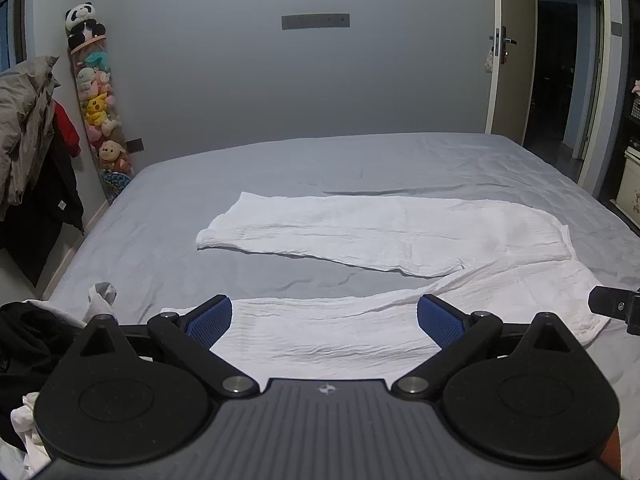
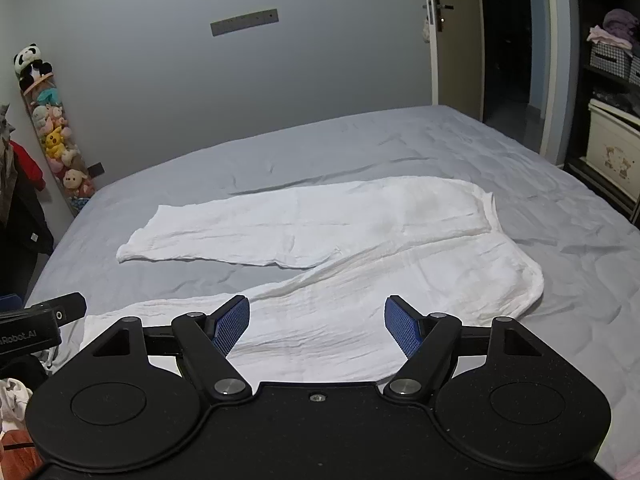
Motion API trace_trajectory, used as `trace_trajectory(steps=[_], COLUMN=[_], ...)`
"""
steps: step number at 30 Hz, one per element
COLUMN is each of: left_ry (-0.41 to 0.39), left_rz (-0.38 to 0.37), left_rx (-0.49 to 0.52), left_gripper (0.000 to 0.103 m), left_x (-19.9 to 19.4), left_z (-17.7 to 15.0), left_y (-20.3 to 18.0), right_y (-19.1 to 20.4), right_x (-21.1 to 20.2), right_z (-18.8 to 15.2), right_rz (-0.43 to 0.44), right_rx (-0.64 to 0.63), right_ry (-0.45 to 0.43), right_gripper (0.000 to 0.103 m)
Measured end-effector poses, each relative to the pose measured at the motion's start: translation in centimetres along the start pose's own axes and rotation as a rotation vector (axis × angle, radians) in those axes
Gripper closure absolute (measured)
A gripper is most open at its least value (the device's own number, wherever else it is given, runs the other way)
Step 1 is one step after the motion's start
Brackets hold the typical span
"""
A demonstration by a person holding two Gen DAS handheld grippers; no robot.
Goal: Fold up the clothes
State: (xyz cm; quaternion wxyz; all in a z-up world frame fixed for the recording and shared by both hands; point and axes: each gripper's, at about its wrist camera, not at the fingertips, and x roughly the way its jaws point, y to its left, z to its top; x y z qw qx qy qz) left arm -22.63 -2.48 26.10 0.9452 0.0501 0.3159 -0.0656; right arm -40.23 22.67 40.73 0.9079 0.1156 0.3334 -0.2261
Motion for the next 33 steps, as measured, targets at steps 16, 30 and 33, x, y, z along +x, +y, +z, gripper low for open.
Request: trace_trajectory(steps=[16, 30, 33], left_ry=[-0.008, -0.028, -0.033], left_rz=[-0.005, -0.01, -0.007], left_rx=[0.005, 0.003, 0.002], left_gripper=[0.003, 0.004, 0.004], left_x=[-0.17, -0.45, -0.45], left_z=[-0.06, 0.08, 0.1], left_y=[0.52, 0.47, 0.49], right_y=[0.15, 0.19, 0.09], right_x=[-0.3, -0.57, -0.55], right_z=[0.05, 0.04, 0.09], right_rz=[0.006, 0.011, 0.011], right_rx=[-0.017, -0.024, -0.023], right_ry=[-0.006, -0.007, -0.005], right_gripper=[0.03, 0.03, 0.03])
